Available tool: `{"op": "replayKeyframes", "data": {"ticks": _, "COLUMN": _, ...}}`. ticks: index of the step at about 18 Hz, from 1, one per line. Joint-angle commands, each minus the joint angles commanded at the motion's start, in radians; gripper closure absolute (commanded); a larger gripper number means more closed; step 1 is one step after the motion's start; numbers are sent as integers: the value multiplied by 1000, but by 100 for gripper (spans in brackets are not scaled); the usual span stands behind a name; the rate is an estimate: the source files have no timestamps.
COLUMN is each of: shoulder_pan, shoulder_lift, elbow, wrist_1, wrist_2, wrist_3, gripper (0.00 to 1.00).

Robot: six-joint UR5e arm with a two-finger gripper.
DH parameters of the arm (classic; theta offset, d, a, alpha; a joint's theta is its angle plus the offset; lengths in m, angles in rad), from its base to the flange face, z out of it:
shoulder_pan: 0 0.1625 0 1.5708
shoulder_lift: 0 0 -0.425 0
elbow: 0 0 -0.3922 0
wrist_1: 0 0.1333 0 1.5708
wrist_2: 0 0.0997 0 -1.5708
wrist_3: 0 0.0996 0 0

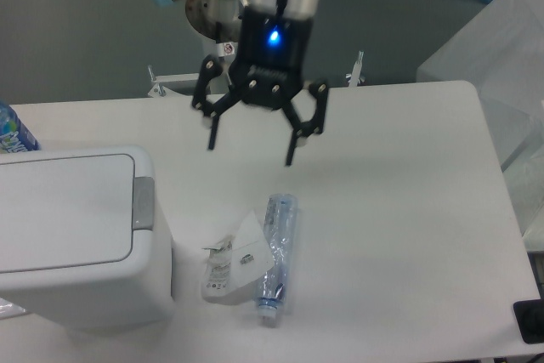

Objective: Open the trash can

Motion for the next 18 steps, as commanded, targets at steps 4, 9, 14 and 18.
{"op": "replayKeyframes", "data": {"ticks": 4, "shoulder_pan": -20, "shoulder_lift": -23, "elbow": -3, "wrist_1": 29, "wrist_2": 2, "wrist_3": -124, "gripper": 0}}
{"op": "replayKeyframes", "data": {"ticks": 9, "shoulder_pan": -31, "shoulder_lift": -35, "elbow": -12, "wrist_1": 31, "wrist_2": 3, "wrist_3": -126, "gripper": 0}}
{"op": "replayKeyframes", "data": {"ticks": 14, "shoulder_pan": -37, "shoulder_lift": -40, "elbow": -25, "wrist_1": 34, "wrist_2": 8, "wrist_3": -125, "gripper": 0}}
{"op": "replayKeyframes", "data": {"ticks": 18, "shoulder_pan": -37, "shoulder_lift": -43, "elbow": -28, "wrist_1": 35, "wrist_2": 8, "wrist_3": -117, "gripper": 0}}
